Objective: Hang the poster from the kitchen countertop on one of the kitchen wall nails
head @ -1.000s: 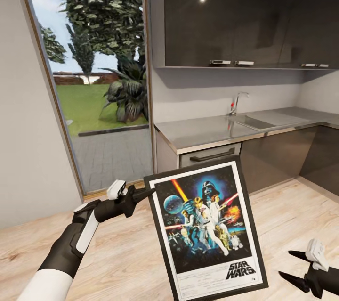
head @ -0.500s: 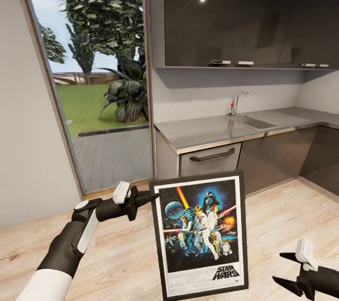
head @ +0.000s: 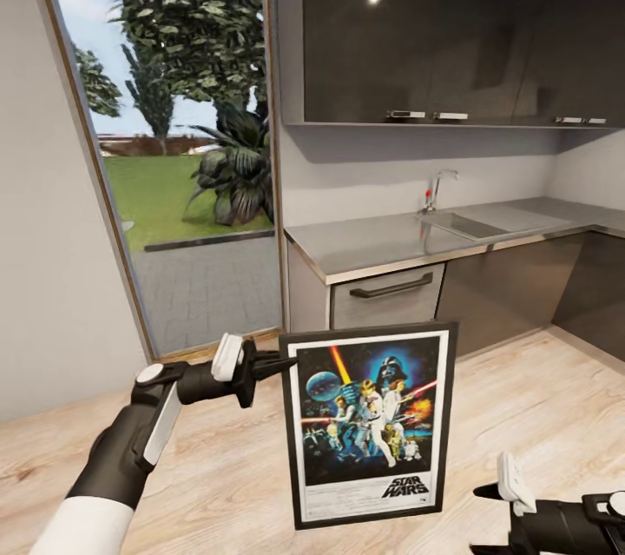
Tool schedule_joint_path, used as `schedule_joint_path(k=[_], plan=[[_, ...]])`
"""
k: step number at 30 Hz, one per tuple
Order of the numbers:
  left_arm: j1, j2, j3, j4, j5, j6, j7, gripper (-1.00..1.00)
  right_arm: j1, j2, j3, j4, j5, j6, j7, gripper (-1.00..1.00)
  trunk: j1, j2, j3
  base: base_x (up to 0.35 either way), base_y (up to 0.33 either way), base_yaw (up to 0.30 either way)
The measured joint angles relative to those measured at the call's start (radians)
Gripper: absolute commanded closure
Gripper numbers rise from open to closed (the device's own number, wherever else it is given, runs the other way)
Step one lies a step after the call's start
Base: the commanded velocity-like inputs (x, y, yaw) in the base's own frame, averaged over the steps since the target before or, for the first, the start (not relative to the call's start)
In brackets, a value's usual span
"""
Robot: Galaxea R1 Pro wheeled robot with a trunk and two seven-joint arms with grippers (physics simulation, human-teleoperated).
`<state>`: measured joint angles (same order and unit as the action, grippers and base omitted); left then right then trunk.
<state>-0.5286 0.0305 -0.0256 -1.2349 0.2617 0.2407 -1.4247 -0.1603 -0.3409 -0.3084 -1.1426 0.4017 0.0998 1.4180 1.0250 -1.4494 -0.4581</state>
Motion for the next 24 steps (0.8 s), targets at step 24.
schedule_joint_path(k=[24], plan=[[0.0, 0.0, 0.0, -0.075, 0.006, 0.011, -0.015, 1.0, -0.109, -0.01, 0.01, 0.003, 0.0, 0.001, 0.041, -1.0, 0.0, 0.0, 0.0, 0.0, 0.0, 0.0]])
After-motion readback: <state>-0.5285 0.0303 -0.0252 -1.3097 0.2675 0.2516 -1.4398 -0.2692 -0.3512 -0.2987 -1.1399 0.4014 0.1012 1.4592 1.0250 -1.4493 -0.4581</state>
